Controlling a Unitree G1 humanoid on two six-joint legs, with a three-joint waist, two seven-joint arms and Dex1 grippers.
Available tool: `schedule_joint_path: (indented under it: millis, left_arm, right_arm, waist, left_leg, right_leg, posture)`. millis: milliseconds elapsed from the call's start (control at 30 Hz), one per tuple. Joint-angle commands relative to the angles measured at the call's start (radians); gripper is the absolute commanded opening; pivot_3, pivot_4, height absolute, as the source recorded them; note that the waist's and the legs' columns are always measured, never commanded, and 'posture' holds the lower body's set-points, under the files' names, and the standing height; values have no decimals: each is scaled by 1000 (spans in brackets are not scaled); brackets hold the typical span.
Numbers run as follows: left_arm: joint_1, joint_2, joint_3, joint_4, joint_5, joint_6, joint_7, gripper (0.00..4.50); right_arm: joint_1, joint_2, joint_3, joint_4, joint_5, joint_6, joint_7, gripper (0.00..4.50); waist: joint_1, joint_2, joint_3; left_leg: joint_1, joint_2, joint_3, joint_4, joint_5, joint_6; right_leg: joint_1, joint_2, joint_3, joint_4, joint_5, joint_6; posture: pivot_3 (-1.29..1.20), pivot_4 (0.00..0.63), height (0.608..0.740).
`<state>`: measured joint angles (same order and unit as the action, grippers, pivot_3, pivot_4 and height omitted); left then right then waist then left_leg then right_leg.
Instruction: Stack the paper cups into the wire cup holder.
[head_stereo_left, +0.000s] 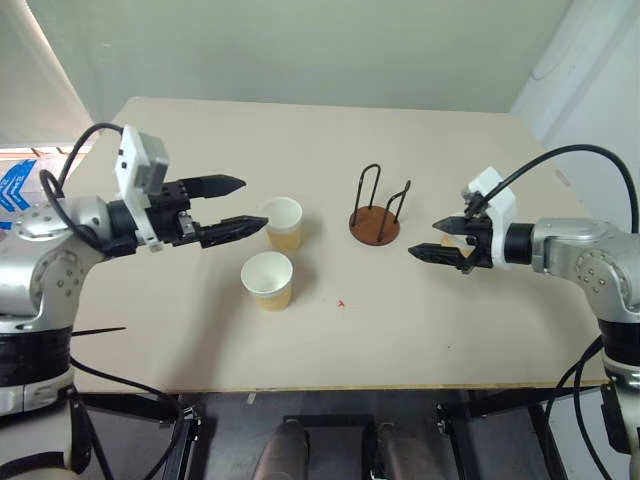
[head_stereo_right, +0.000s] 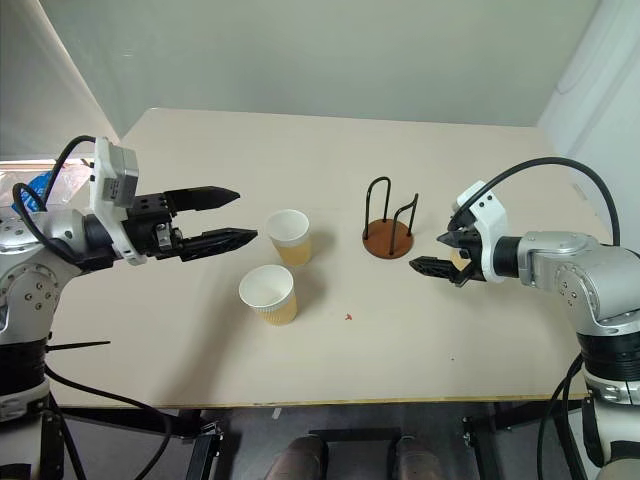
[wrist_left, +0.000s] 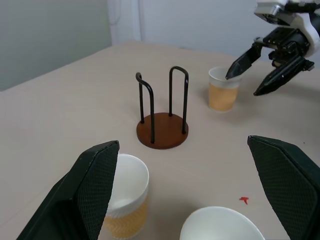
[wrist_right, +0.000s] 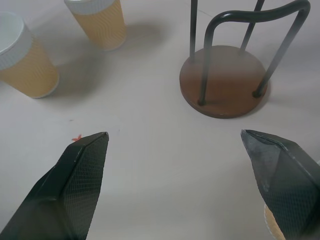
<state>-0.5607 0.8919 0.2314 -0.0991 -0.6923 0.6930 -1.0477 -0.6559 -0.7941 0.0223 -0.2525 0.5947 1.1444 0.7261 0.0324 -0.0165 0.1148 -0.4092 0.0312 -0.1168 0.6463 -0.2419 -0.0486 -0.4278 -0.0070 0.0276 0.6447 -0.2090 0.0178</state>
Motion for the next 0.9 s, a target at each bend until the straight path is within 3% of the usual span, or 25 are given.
schedule_joint_path:
  millis: [33, 367, 900]
  left_arm:
    - [-34, -12, 17, 5, -4, -29, 3, 4500]
    - [-97, 32, -56, 67, 14, -33, -143, 4500]
    - [-182, 21, -118, 137, 65, -80, -229, 4500]
  right_arm:
    - [-16, -21, -27, -39, -1, -3, -1, 4483]
    - [-5, -18, -60, -60, 30, 33, -12, 4483]
    - [-106, 163, -11, 91, -51, 50, -172, 4483]
  waist:
    - [0, 0, 0]
    - [0, 0, 0]
    - [-1, 0, 0]
  left_leg:
    - [0, 0, 0, 0, 0, 0]
    - [0, 0, 0, 0, 0, 0]
    - [0, 0, -2, 0, 0, 0]
  right_leg:
    - [0, 0, 0, 0, 0, 0]
    - [0, 0, 0, 0, 0, 0]
    - [-1, 0, 0, 0, 1, 0]
  posture:
    - [0, 150, 740]
    - [0, 150, 740]
    - [0, 150, 740]
